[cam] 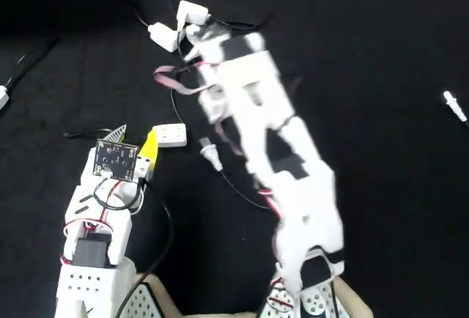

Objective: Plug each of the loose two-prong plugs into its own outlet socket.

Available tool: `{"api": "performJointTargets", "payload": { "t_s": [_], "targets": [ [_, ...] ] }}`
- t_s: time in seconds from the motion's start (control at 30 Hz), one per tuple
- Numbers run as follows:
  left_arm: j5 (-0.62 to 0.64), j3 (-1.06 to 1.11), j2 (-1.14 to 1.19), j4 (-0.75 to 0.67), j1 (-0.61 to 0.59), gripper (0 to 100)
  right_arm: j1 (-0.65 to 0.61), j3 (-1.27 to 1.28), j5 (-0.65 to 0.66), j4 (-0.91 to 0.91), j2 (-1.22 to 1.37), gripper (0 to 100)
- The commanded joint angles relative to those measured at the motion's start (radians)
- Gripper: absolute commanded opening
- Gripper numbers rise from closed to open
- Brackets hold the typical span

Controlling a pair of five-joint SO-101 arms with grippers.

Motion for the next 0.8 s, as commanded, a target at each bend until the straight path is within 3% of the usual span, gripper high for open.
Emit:
{"api": "performJointTargets", "payload": {
  "t_s": [0.0, 0.17, 0.27, 0.4, 0.53, 0.77],
  "targets": [
    [0.075, -0.048, 0.003, 0.009, 0.030, 19, 0.121, 0.110, 0.058, 0.032, -0.213, 24.1],
    [0.118, -0.077, 0.005, 0.011, 0.134, 19, 0.265, 0.412, 0.072, -0.048, -0.377, 24.0],
    [0.112, -0.079, 0.005, 0.014, 0.174, 19, 0.336, 0.650, 0.072, -0.187, -0.440, 24.0],
    [0.075, -0.165, 0.060, 0.130, 0.199, 19, 0.410, 0.947, 0.061, -0.405, -0.504, 24.0],
    [0.077, -0.292, 0.287, 0.160, 0.252, 19, 0.446, 1.141, -0.014, -0.600, -0.558, 24.0],
    [0.110, -0.642, 0.936, 0.166, 0.326, 19, 0.448, 1.296, -0.064, -0.829, -0.598, 24.0]
  ]
}}
